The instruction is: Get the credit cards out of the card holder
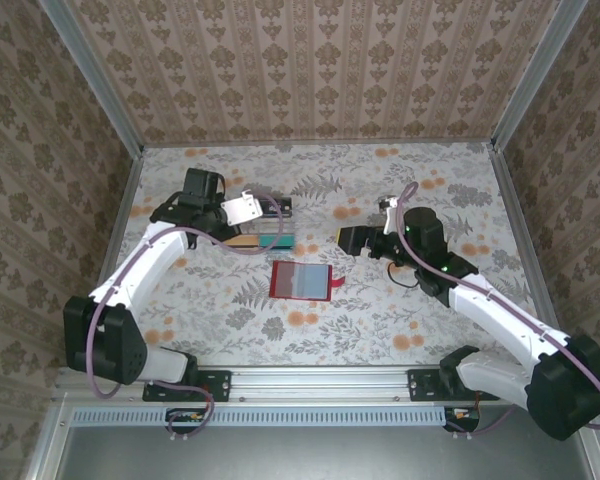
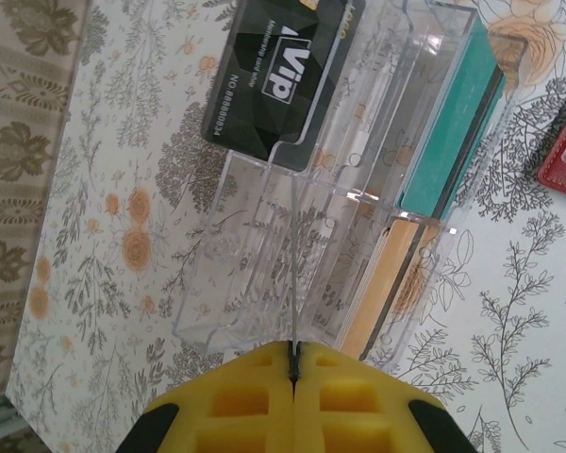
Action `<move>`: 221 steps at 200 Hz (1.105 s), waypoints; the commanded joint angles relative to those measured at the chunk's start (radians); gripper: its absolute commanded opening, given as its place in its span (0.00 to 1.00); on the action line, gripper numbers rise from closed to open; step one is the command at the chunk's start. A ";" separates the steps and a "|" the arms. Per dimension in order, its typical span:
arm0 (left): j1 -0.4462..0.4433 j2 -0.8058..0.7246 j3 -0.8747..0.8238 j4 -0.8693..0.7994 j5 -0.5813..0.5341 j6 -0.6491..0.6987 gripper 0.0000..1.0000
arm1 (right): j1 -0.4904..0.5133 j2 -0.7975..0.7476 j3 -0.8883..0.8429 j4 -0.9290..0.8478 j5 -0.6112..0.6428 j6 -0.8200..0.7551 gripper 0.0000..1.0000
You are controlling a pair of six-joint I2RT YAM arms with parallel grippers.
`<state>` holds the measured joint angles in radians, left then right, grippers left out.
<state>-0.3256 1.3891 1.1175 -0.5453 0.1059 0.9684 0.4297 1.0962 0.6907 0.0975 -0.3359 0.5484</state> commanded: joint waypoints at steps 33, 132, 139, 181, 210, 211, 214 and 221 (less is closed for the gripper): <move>0.042 0.071 0.002 0.088 0.019 0.176 0.00 | -0.003 0.000 0.045 -0.033 0.011 -0.010 1.00; 0.072 0.155 0.053 0.145 0.032 0.286 0.00 | -0.004 -0.021 0.024 -0.028 0.038 -0.015 1.00; 0.073 0.160 0.056 0.147 0.035 0.288 0.00 | -0.003 -0.018 0.026 -0.028 0.036 -0.014 1.00; 0.074 0.175 0.073 0.146 0.046 0.294 0.00 | -0.004 -0.005 0.027 -0.022 0.036 -0.012 1.00; 0.076 0.197 0.089 0.148 0.053 0.292 0.00 | -0.004 0.007 0.032 -0.019 0.032 -0.009 1.00; 0.076 0.199 0.089 0.148 0.054 0.292 0.00 | -0.003 0.008 0.032 -0.019 0.031 -0.009 1.00; 0.076 0.200 0.091 0.147 0.057 0.292 0.00 | -0.004 0.009 0.033 -0.019 0.031 -0.008 1.00; 0.076 0.205 0.093 0.146 0.057 0.291 0.00 | -0.004 0.013 0.033 -0.019 0.030 -0.007 1.00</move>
<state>-0.2600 1.5703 1.1732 -0.4015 0.1272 1.2354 0.4297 1.0943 0.7166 0.0776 -0.3168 0.5484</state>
